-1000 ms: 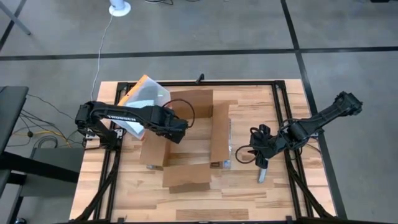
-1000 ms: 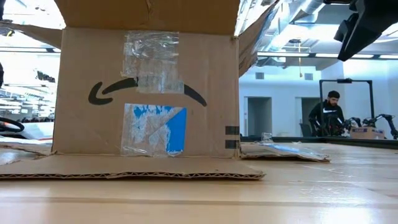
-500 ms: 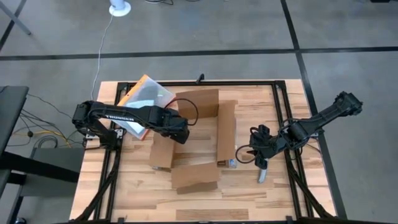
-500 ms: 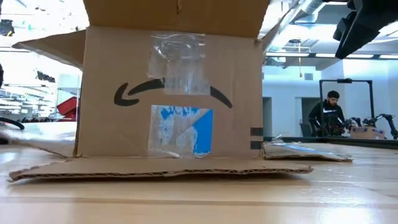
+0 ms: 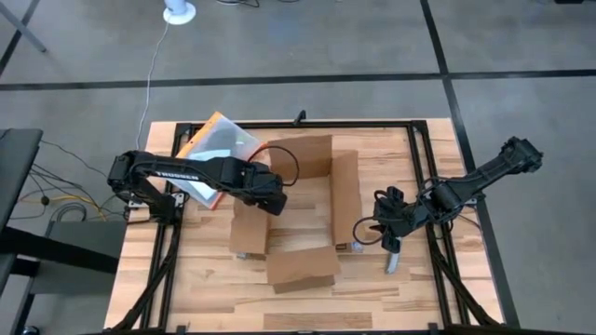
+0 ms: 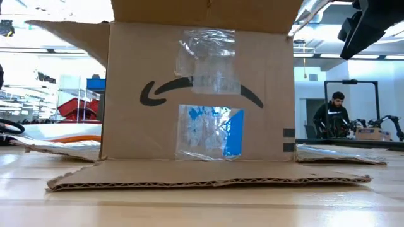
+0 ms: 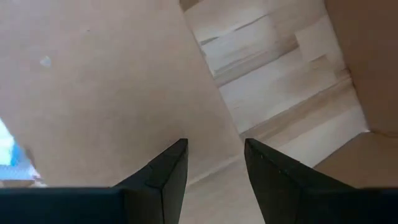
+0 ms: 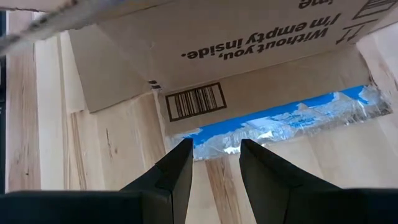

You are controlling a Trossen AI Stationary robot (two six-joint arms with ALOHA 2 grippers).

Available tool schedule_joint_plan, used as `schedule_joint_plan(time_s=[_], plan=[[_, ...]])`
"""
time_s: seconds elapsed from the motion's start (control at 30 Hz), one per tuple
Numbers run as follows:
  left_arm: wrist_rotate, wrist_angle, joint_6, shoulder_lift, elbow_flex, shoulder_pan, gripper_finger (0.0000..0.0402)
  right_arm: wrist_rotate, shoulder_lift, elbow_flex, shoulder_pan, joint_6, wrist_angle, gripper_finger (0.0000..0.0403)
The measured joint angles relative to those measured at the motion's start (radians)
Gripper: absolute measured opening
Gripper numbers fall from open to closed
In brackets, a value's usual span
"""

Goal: Unpack boxes
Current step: Break down the box using the silver cutter until it is completely flat

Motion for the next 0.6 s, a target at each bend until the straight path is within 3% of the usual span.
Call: schedule_joint_plan(time_s=[0.6], plan=[[-0.006, 0.073, -0.028, 0.001, -0.046, -0.004, 0.0146, 0.000, 0.000, 0.000, 0.000, -0.002, -0.003, 0.0118]])
